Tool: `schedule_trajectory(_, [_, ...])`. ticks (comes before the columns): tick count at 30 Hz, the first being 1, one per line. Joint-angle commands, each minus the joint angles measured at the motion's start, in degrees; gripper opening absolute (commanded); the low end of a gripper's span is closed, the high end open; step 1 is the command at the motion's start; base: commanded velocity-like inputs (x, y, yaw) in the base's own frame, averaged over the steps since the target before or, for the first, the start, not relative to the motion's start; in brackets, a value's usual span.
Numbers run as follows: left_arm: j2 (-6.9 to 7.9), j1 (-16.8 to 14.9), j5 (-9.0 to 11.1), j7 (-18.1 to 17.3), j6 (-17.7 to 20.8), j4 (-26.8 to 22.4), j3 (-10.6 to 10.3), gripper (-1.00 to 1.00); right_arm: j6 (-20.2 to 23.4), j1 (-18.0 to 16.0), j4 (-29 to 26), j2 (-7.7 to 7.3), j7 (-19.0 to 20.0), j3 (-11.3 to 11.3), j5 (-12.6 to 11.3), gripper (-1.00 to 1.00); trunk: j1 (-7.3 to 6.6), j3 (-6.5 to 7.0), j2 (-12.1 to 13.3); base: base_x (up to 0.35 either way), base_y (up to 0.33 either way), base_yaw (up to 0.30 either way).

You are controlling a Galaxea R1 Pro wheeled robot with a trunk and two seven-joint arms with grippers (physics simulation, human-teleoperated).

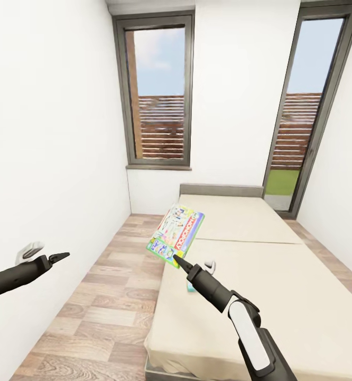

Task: Put all the toys in the child's room - the three board games (two on the bed and one on the table), the two jigsaw puzzles on the table, and the tennis ball on the table - inside the toy box on the table in the child's room.

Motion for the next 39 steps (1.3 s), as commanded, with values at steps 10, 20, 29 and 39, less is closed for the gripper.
schedule_trajectory(10, [0.00, -0.1, 0.0, -0.2, 0.4, 0.0, 0.2, 1.00, 0.2, 0.0, 0.0, 0.08, -0.1, 0.0, -0.4, -1.00, -2.20, 1.73, 4.0, 0.000, 0.000, 0.000])
schedule_trajectory(20, [0.00, -0.1, 0.0, -0.2, 0.4, 0.0, 0.2, 1.00, 0.5, 0.0, 0.1, 0.15, -5.3, -0.3, -0.1, -1.00, -4.40, 3.53, 8.0, 0.000, 0.000, 0.000])
schedule_trajectory(29, [0.00, -0.1, 0.0, -0.2, 0.3, 0.0, 0.1, 1.00, 1.3, 0.0, -0.3, 0.12, -17.7, -0.1, -0.5, -1.00, -6.38, 5.14, 11.6, 0.000, 0.000, 0.000])
schedule_trajectory(39, [-0.04, -0.1, 0.0, -0.2, 0.3, 0.0, 0.1, 1.00, 4.0, 0.0, -0.2, -0.05, -19.5, -0.2, -0.3, -1.00, -8.57, 6.94, 15.6, 0.000, 0.000, 0.000])
